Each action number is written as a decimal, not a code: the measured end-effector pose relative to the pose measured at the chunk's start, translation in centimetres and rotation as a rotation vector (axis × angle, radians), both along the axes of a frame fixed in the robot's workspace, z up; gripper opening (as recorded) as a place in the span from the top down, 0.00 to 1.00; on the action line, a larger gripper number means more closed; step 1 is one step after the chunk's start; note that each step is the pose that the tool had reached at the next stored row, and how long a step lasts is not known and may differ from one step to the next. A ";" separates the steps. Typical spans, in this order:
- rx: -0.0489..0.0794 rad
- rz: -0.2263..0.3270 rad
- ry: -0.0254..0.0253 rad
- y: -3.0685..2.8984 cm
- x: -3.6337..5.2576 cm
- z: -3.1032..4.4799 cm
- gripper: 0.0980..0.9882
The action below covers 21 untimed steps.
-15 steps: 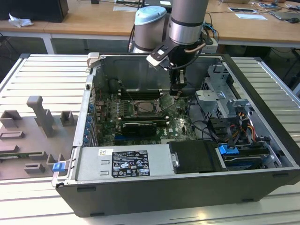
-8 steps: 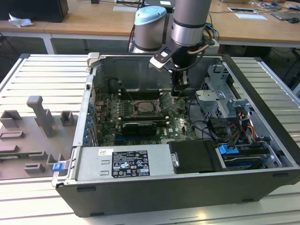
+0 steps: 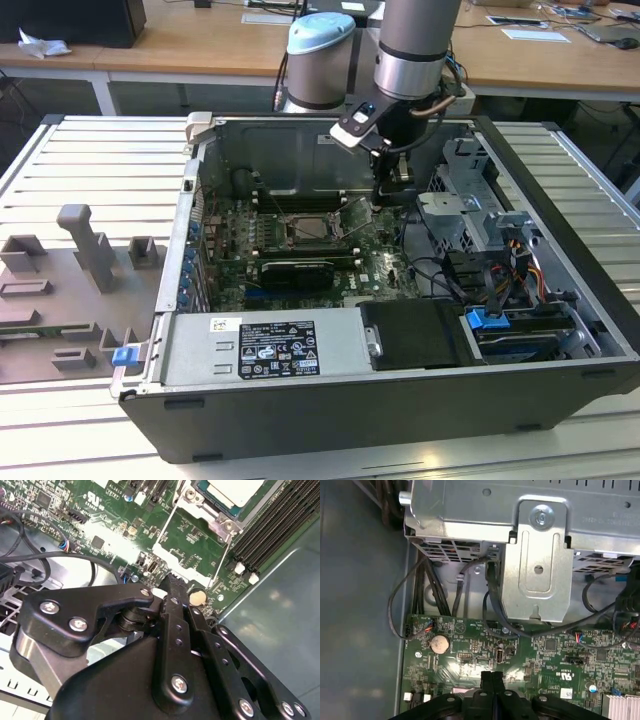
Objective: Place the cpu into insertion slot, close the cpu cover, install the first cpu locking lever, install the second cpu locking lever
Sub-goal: 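Close the cpu cover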
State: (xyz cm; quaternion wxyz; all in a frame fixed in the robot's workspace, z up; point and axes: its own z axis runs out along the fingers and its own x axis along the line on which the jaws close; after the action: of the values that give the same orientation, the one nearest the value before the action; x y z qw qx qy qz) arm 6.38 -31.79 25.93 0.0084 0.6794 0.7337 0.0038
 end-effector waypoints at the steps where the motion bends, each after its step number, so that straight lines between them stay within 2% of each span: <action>1: 0.000 0.000 0.0002 0.00 0.08 0.00 0.99; 14: -0.001 0.002 0.0044 0.02 1.36 -0.09 0.99; 21: 0.000 0.005 0.0053 0.02 1.37 -0.83 0.99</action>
State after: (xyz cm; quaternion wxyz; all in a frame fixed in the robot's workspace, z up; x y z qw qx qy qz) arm 7.75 -31.77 25.09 0.0066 0.6776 0.7354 0.0019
